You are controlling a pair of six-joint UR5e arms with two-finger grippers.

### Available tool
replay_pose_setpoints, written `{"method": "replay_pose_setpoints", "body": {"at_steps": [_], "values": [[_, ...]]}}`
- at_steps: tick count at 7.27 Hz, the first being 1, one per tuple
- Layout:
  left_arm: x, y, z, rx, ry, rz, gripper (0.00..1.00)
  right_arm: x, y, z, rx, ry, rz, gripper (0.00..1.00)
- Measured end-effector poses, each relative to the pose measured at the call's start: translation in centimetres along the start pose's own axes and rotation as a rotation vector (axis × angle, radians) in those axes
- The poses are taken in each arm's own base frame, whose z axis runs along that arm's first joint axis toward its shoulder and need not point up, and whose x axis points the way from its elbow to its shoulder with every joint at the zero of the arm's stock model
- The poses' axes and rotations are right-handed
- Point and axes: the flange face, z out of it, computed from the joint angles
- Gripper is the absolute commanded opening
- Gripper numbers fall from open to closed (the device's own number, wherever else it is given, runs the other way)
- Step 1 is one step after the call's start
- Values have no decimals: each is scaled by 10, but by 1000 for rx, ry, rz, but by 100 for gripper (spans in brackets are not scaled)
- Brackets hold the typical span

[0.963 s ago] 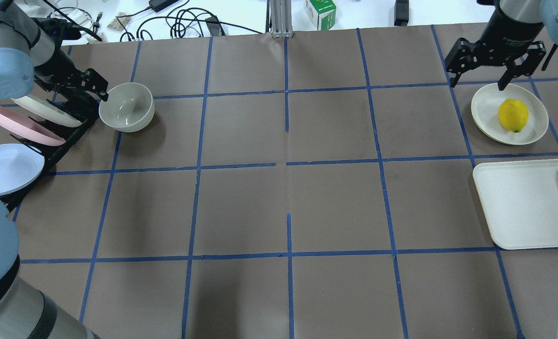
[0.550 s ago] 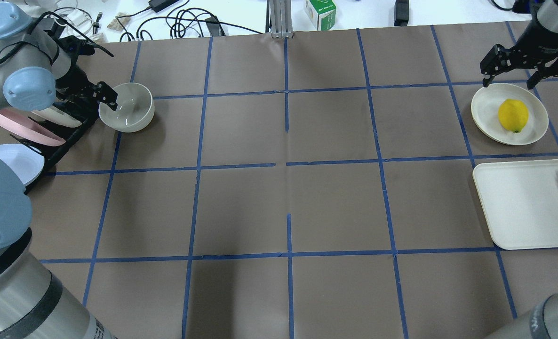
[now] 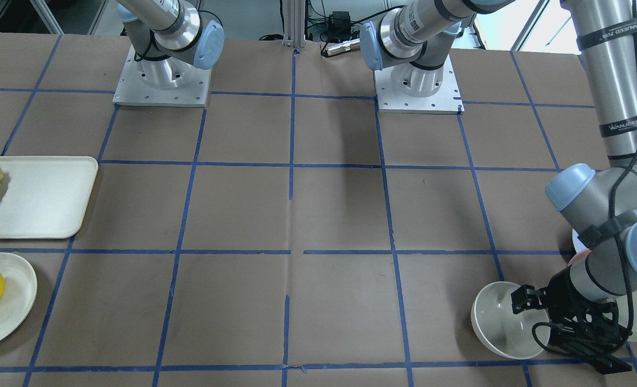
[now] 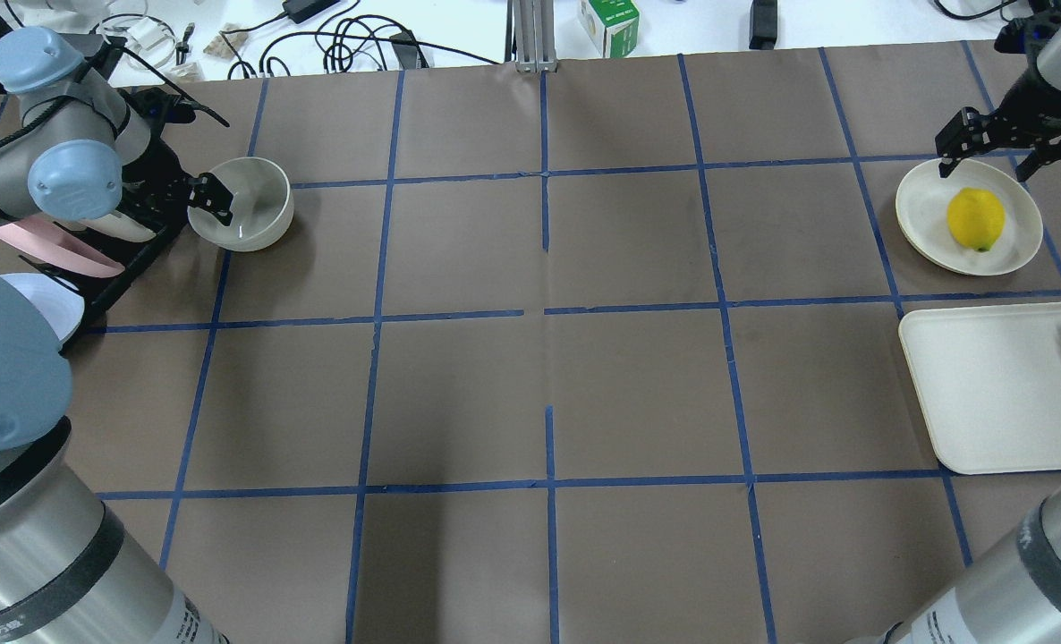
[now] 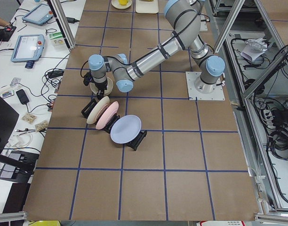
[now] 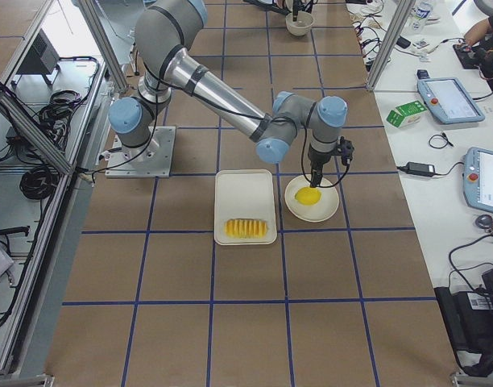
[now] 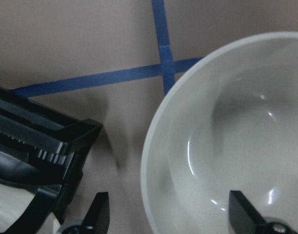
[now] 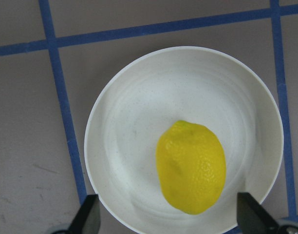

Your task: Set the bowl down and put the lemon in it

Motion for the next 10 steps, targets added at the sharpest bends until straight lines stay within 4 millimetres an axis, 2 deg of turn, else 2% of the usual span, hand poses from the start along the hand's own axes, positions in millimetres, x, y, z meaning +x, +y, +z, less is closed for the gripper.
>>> {"method": "replay_pose_setpoints", "body": {"at_steps": [3,5,7,8,9,10], "values": [[0,-1,-1,6,5,-64,9,12,-4,27,-15,-4,-30,100],[0,-2,-5,12,3,-97,5,19,-6,47,-25,-10,-18,100],[2,-12,-26,24,-9,-104,5,21,-6,61,-42,-18,-18,100],[9,-18,-42,17,-7,-122,5,21,-7,68,-50,-21,-20,75],[31,-24,-56,9,-1,-133,5,22,-7,72,-55,-23,-19,27],[69,-29,-69,2,7,-147,5,23,-7,73,-56,-24,-16,2]]}}
